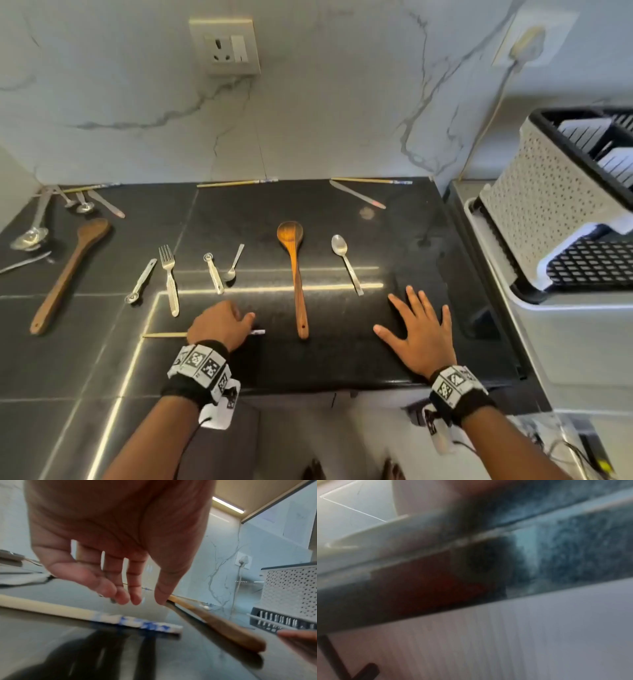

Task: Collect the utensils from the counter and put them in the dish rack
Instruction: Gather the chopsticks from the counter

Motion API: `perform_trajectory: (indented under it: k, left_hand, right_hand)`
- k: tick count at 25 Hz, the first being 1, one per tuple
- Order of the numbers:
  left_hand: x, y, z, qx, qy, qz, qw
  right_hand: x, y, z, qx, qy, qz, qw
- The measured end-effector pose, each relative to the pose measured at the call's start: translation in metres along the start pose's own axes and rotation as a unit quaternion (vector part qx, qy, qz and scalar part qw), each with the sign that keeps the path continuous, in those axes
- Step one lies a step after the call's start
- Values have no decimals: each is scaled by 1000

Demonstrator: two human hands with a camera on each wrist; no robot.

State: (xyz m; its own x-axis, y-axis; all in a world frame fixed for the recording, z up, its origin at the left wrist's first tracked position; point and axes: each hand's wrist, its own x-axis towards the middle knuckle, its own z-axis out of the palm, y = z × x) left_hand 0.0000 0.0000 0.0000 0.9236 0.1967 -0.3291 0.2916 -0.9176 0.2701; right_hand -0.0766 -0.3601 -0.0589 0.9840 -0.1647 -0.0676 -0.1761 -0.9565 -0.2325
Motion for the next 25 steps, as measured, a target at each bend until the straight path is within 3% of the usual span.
perform_trajectory:
  k: [4, 10, 16, 19, 25]
  left_hand:
    - [-1, -33, -2, 0, 35, -19, 999]
    - [-10, -30, 16, -59, 37, 74, 995]
    - [-11, -41, 13, -153, 50, -77, 984]
    - [-10, -48, 7, -183, 48, -133, 973]
    - [-34, -50, -2, -263, 79, -207, 939]
  right_hand:
    - [8, 3, -3, -21, 8, 9, 1000]
    - [9, 3, 2, -18, 5, 13, 1000]
    - [29, -7, -25, 19, -15, 21, 999]
    - [87, -21, -53, 94, -15, -8, 995]
    - [276, -45, -79, 59, -33, -66, 996]
